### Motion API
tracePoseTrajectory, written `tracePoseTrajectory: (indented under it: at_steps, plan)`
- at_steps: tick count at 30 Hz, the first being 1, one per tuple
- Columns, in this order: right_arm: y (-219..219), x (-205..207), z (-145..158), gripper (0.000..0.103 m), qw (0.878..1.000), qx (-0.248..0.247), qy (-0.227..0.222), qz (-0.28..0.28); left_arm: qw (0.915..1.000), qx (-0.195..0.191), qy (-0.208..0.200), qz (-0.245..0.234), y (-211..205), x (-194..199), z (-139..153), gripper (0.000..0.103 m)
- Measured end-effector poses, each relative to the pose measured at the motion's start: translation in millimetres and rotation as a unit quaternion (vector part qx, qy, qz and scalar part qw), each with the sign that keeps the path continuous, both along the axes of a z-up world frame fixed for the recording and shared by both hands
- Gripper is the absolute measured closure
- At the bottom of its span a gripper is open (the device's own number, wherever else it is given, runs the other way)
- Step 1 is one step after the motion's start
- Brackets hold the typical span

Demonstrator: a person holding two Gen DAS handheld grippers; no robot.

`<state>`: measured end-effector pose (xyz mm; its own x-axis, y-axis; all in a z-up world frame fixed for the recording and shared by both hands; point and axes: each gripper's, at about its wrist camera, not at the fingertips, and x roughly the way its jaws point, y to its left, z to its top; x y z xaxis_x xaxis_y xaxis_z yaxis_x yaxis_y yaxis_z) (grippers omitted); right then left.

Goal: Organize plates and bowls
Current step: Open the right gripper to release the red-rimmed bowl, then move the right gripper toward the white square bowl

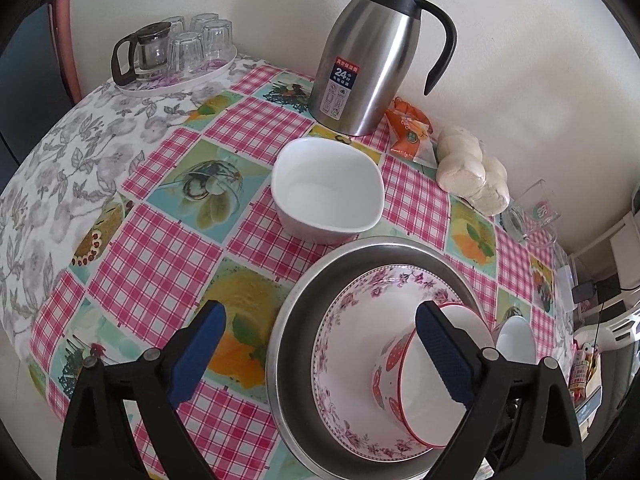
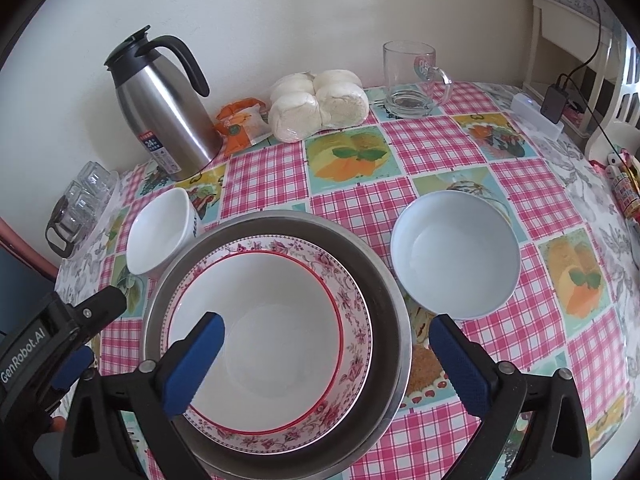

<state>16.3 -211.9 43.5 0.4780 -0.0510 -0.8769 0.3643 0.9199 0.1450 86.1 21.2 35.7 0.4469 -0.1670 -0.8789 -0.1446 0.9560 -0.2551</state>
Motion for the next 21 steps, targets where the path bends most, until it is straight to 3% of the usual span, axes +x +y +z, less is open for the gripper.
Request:
tracePoseTrajectory:
  at_steps: [21]
  plan:
    - [41.3,8.4,-0.3,0.0,0.998,-0.031,-0.008,0.049,0.9992,-0.025,0.009,0.03,51.5,7.8,-2.8,0.007]
